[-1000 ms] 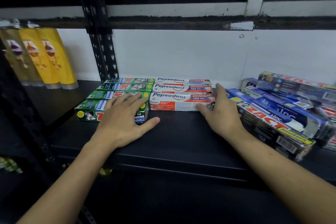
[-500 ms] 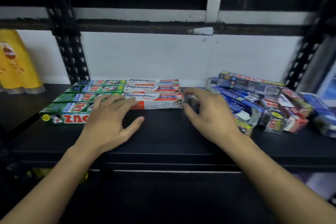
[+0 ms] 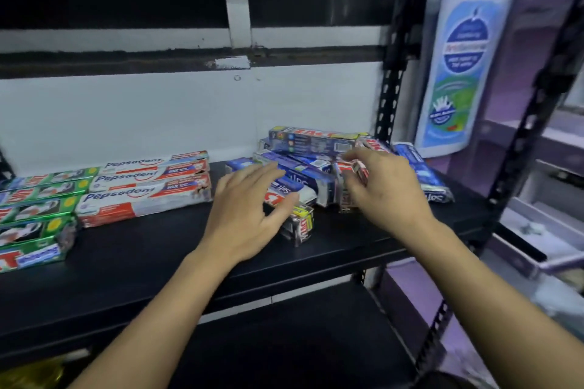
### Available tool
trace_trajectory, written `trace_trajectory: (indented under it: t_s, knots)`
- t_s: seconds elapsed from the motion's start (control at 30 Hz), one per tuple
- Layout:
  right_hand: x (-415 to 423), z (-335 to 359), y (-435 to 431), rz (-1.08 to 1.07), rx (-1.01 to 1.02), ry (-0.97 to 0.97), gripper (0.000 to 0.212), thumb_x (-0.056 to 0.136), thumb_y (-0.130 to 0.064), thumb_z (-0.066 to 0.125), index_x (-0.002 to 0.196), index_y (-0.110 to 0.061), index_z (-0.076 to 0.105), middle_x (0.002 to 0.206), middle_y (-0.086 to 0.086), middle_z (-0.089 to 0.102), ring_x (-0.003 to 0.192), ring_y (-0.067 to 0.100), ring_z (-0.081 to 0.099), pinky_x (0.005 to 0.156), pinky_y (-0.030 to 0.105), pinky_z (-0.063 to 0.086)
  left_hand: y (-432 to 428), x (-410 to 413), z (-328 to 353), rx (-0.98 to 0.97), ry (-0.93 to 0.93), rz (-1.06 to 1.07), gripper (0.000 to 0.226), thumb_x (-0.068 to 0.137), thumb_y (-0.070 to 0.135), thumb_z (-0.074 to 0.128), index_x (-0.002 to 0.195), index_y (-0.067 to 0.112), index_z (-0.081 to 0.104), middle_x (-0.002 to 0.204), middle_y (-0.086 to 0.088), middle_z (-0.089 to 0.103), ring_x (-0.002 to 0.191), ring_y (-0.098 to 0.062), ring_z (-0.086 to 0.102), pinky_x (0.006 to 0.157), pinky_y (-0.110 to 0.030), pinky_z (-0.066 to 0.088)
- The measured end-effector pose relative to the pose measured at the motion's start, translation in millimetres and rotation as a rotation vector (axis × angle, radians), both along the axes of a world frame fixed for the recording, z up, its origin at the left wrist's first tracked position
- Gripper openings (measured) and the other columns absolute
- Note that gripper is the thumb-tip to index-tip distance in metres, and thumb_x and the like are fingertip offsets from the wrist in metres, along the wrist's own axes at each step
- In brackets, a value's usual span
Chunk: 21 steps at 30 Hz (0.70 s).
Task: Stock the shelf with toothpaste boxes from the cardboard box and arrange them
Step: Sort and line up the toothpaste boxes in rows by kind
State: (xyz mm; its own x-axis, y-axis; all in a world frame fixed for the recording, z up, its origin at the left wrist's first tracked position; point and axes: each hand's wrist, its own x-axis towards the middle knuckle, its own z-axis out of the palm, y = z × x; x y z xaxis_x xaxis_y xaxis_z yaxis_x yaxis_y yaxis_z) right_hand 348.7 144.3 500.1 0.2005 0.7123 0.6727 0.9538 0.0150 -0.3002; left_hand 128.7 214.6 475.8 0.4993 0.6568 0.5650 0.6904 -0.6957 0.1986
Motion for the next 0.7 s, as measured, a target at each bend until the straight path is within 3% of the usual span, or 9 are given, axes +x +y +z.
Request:
trace_trajectory:
  t_s: [0.13, 0.23, 0.3, 0.4, 0.47, 0.6, 0.7]
  knots:
    - [37, -24, -2, -0.122, -0.006, 0.161, 0.025, 0.090, -0.030, 0.062, 0.111, -0.017, 0.067, 0.098, 0.005, 0.071, 0.088, 0.028, 0.064, 0.072, 0.034, 0.045, 5, 12, -15, -0.123, -0.027, -0.018, 0.076, 0.089, 0.072, 0.012, 0.146, 0.033, 0.043, 0.158, 0.014, 0.030, 0.148, -0.005, 0.016, 0.121, -0.039, 0.008]
    - [44, -37, 0, -0.153, -0.061, 0.304, 0.030, 0.090, -0.042, 0.059, 0.111, -0.020, 0.065, 0.080, 0.000, 0.065, 0.083, 0.026, 0.063, 0.067, 0.031, 0.044, 6, 9, -17, -0.121, -0.017, -0.022, 0.076, 0.089, 0.073, 0.009, 0.145, 0.034, 0.044, 0.158, 0.016, 0.028, 0.148, -0.003, 0.014, 0.121, -0.038, 0.005]
    - [44, -40, 2, -0.166, -0.099, 0.357, 0.041, 0.088, -0.053, 0.056, 0.119, -0.026, 0.063, 0.092, 0.001, 0.071, 0.091, 0.025, 0.066, 0.077, 0.035, 0.052, 6, 8, -17, -0.115, -0.008, -0.023, 0.075, 0.090, 0.073, 0.008, 0.141, 0.035, 0.048, 0.156, 0.016, 0.034, 0.147, -0.004, 0.018, 0.121, -0.040, 0.007]
    - [45, -38, 3, -0.149, -0.138, 0.393, 0.060, 0.084, -0.061, 0.057, 0.136, -0.030, 0.054, 0.115, -0.001, 0.070, 0.107, 0.022, 0.064, 0.091, 0.038, 0.052, 5, 9, -16, -0.111, 0.002, -0.017, 0.074, 0.090, 0.072, 0.008, 0.139, 0.035, 0.051, 0.152, 0.016, 0.041, 0.146, -0.004, 0.022, 0.121, -0.041, 0.008]
    - [46, -33, 3, -0.130, -0.153, 0.396, 0.059, 0.085, -0.056, 0.059, 0.139, -0.033, 0.052, 0.118, 0.001, 0.070, 0.108, 0.022, 0.064, 0.091, 0.039, 0.053, 4, 9, -16, -0.114, -0.005, -0.019, 0.076, 0.089, 0.072, 0.008, 0.139, 0.035, 0.051, 0.151, 0.016, 0.042, 0.146, -0.004, 0.022, 0.121, -0.040, 0.008]
    - [50, -32, 6, -0.147, -0.110, 0.436, 0.044, 0.088, -0.035, 0.055, 0.131, -0.029, 0.062, 0.088, 0.007, 0.072, 0.082, 0.024, 0.065, 0.079, 0.036, 0.055, 4, 9, -16, -0.114, -0.014, -0.023, 0.077, 0.088, 0.073, 0.007, 0.138, 0.035, 0.051, 0.150, 0.017, 0.043, 0.145, -0.004, 0.023, 0.120, -0.039, 0.009]
    - [48, -36, 5, -0.182, -0.115, 0.416, 0.041, 0.088, -0.040, 0.055, 0.126, -0.028, 0.065, 0.098, 0.010, 0.073, 0.094, 0.028, 0.065, 0.082, 0.038, 0.054, 4, 8, -16, -0.116, -0.023, -0.023, 0.076, 0.089, 0.073, 0.008, 0.137, 0.034, 0.053, 0.149, 0.017, 0.044, 0.145, -0.004, 0.024, 0.120, -0.039, 0.009]
